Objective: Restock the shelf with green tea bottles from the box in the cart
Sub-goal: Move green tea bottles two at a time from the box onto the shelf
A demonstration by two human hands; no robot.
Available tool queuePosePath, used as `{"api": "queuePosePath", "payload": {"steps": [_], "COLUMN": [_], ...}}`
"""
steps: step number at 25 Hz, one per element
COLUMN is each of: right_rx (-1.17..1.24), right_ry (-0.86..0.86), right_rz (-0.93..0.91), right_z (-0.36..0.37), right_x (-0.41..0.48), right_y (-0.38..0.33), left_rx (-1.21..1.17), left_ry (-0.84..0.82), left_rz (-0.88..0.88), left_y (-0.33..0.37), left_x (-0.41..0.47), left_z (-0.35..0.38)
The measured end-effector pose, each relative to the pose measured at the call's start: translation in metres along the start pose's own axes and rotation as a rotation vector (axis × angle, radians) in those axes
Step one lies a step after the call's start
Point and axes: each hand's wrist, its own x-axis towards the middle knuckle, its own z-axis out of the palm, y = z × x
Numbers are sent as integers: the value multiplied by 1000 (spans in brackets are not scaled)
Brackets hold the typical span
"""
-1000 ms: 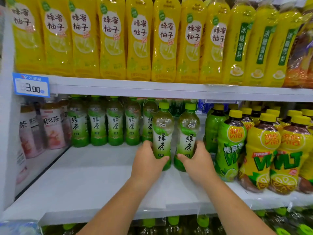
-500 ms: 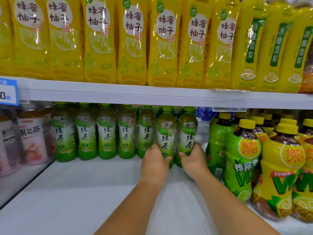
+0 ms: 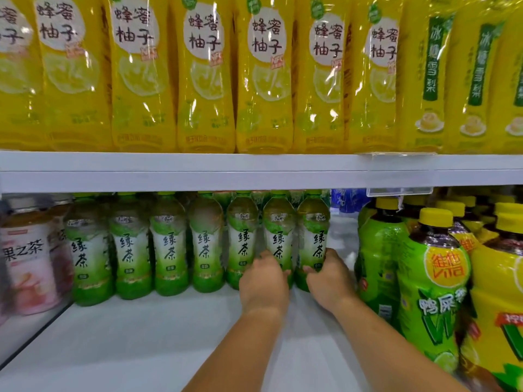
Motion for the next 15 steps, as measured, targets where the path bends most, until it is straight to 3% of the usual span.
{"api": "queuePosePath", "payload": {"steps": [10,15], "right_rx": [226,197], "right_ry": [-27,15], "right_rz": [-106,-105], "right_z": [15,18], "right_x": [8,9], "right_y": [17,18], "left_rx": [-176,-192], "left_ry": [62,63], "left_rz": [-55,-76], "left_y": [-8,-9], "left_x": [1,5], "left_z": [5,6]}}
